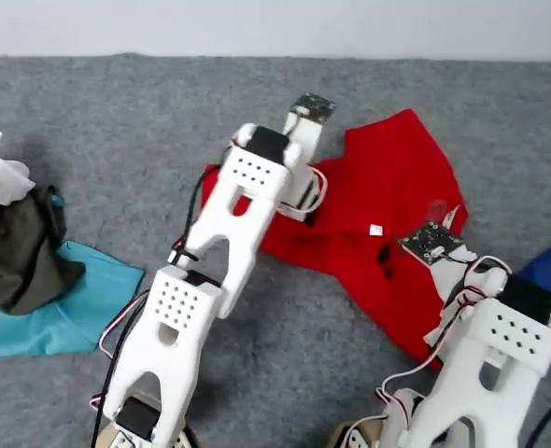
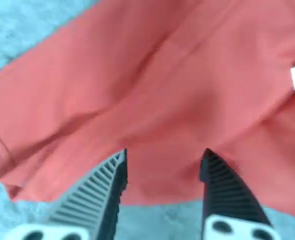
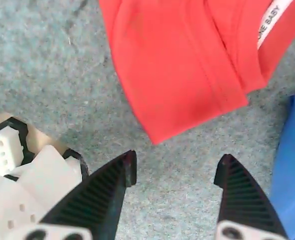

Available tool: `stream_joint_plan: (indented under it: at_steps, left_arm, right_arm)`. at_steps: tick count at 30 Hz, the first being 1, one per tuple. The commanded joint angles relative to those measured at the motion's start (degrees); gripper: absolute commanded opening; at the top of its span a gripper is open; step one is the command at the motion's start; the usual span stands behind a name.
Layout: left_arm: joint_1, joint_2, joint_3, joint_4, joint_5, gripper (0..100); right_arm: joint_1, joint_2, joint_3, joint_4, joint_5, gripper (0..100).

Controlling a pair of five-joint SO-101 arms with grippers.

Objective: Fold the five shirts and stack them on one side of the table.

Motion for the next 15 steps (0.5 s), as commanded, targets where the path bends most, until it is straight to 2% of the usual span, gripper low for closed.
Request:
stream_joint_plan:
  at_steps: [1,7,10,15]
  left_arm:
    - [-2.11,2.81,-3.3,-2.64,-3.52,22]
    - [-1.49,8.26,-9.01,-3.6,-8.53,17]
    - [-0.09,10.55,-10.77,-0.79,-10.9,16]
    - [1.14,12.57,-11.03,1.76,-18.64,1]
  right_arm:
    - [0.92,-0.84,-0.26,0.66,0.79,26.6]
    - [0.84,-0.84,-0.26,1.19,0.79,26.6]
    - [0.84,-0.84,-0.26,1.19,0.79,26.6]
    - [0.84,-0.84,-0.26,0.75,0.7,26.6]
